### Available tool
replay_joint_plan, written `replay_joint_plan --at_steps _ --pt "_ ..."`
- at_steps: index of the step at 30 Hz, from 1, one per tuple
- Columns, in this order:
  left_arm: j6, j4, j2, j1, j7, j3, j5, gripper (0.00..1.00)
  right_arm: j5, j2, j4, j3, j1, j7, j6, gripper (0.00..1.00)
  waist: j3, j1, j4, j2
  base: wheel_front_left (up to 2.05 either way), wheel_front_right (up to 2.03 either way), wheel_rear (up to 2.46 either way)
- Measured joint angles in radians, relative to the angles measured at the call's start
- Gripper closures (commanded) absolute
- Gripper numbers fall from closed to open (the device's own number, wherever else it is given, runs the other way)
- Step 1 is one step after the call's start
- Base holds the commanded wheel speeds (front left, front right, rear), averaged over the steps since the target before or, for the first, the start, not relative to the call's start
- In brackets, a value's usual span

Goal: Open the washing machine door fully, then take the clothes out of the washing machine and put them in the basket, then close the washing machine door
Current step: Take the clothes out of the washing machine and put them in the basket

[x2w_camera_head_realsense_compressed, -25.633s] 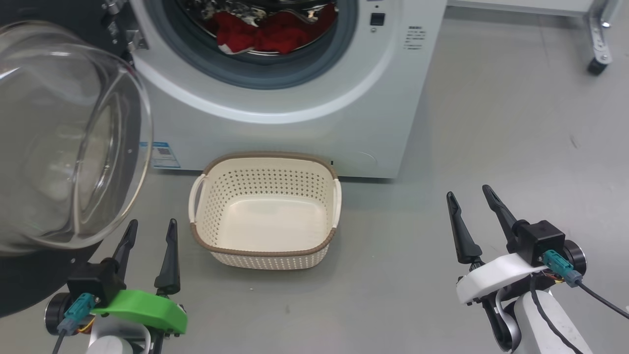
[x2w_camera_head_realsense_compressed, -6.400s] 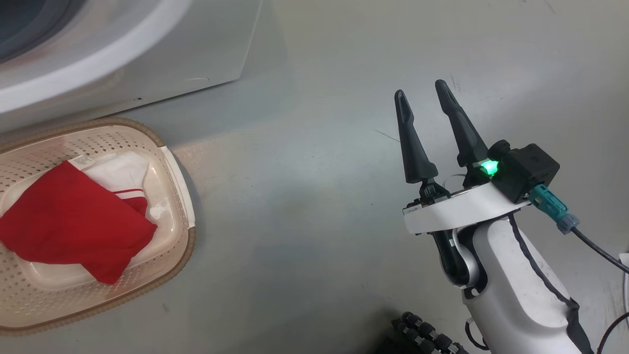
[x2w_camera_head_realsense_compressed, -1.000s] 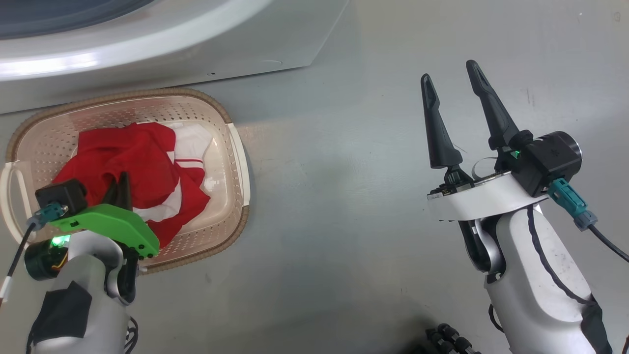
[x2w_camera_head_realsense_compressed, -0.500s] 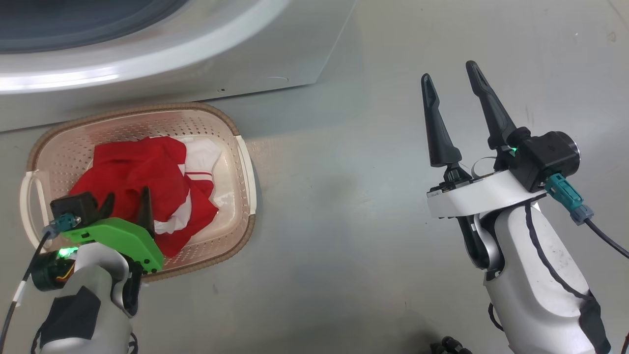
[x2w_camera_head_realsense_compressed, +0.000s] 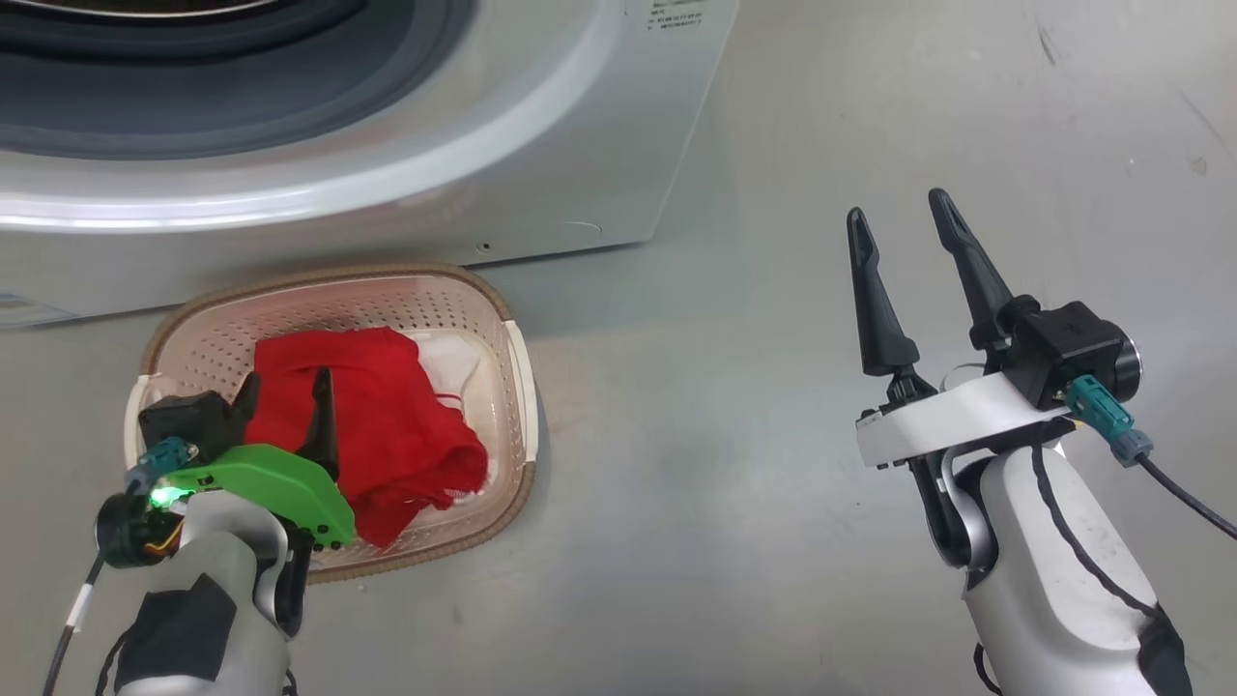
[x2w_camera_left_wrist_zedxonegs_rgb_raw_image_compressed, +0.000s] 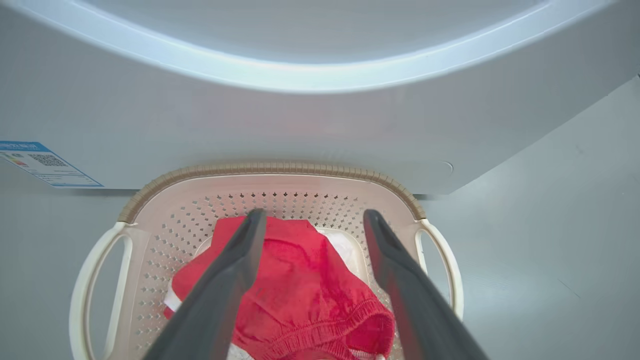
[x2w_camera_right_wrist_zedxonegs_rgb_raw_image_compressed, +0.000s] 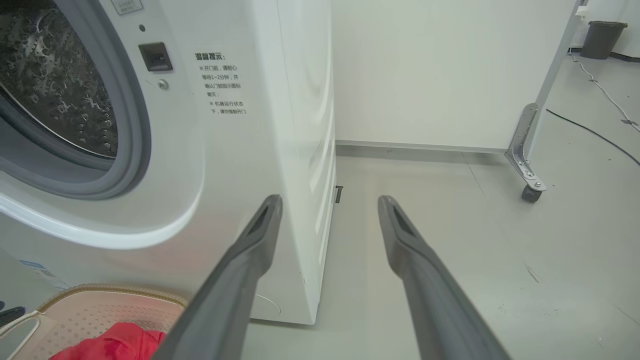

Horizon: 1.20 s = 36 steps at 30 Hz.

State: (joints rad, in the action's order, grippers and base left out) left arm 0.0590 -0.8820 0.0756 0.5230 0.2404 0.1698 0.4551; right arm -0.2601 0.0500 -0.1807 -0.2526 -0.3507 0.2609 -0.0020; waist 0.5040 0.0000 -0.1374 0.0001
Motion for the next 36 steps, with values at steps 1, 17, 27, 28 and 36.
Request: replay_joint_plan --at_steps 1,17,27,28,36 --pt "0.0 0.009 -0.001 -0.007 0.003 0.002 -0.002 0.0 0.002 0.0 -0.006 0.003 0.007 0.0 0.0 0.0 -0.011 0.0 0.004 0.0 0.0 0.0 0.0" --pt "0.012 0.237 -0.004 -0.093 0.012 0.016 -0.068 0.0 0.012 0.0 -0.062 0.051 0.118 0.0 0.01 0.0 -0.214 0.0 0.091 0.0 0.0 0.0 0.0" --pt "-0.011 0.352 0.012 -0.2 0.012 0.016 -0.114 0.0 0.012 -0.001 -0.092 0.057 0.196 0.0 0.018 0.0 -0.332 0.0 0.124 0.0 0.0 0.0 0.0" --pt "-0.011 0.36 0.016 -0.21 0.012 0.016 -0.115 0.0 0.012 -0.001 -0.094 0.058 0.204 0.0 0.018 0.0 -0.343 0.0 0.126 0.0 0.0 0.0 0.0" --pt "-0.034 0.436 0.029 -0.299 0.012 0.019 -0.128 0.0 0.012 -0.001 -0.095 0.064 0.25 0.0 0.018 0.0 -0.415 0.0 0.137 0.0 0.0 0.0 0.0"
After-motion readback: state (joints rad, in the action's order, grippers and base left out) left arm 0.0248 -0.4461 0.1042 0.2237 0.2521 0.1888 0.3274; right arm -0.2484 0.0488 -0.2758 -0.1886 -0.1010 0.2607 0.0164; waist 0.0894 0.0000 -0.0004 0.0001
